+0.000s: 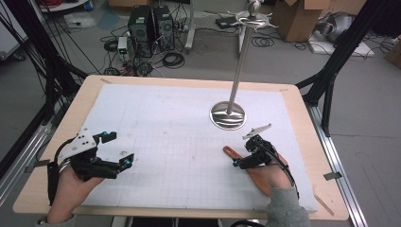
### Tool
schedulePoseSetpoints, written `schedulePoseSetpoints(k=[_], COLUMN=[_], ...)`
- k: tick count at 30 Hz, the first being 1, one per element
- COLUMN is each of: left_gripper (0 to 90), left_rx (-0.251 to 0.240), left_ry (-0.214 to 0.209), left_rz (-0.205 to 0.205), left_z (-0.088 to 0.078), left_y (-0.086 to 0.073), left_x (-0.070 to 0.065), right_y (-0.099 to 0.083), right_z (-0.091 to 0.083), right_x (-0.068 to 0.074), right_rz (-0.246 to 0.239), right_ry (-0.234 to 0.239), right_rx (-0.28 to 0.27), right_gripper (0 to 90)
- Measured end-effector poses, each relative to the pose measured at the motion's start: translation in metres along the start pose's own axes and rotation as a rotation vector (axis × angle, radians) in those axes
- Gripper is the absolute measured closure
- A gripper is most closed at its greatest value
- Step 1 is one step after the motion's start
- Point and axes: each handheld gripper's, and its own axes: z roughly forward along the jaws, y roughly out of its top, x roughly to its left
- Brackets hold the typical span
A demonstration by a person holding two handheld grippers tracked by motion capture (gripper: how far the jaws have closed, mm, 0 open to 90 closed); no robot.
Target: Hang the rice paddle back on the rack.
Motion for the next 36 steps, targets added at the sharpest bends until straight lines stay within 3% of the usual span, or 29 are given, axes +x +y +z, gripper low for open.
schedulePoseSetpoints(k=[9, 15, 27, 36], left_gripper=[2.3, 2.3, 2.3, 2.3], left_rx=[0.014, 0.019, 0.019, 0.022], left_ry=[0.009, 0.016, 0.015, 0.013], left_rz=[-0.001, 0.003, -0.001, -0.003], left_z=[0.001, 0.0005, -0.0003, 0.0008], left_y=[-0.0013, -0.0016, -0.0019, -0.0029], left_x=[-0.0004, 0.0009, 0.0015, 0.0015], right_y=[-0.0006, -0.0007, -0.0024, -0.0033], right_z=[0.0064, 0.0086, 0.0101, 0.0096], right_x=[0.0011, 0.0027, 0.0037, 0.0037], right_rz=[0.007, 0.005, 0.011, 0.01], right_ry=[-0.002, -0.008, -0.021, -0.03], right_rx=[0.057, 0.092, 0.136, 0.141], right_gripper=[38.2, 42.1, 52.4, 57.7])
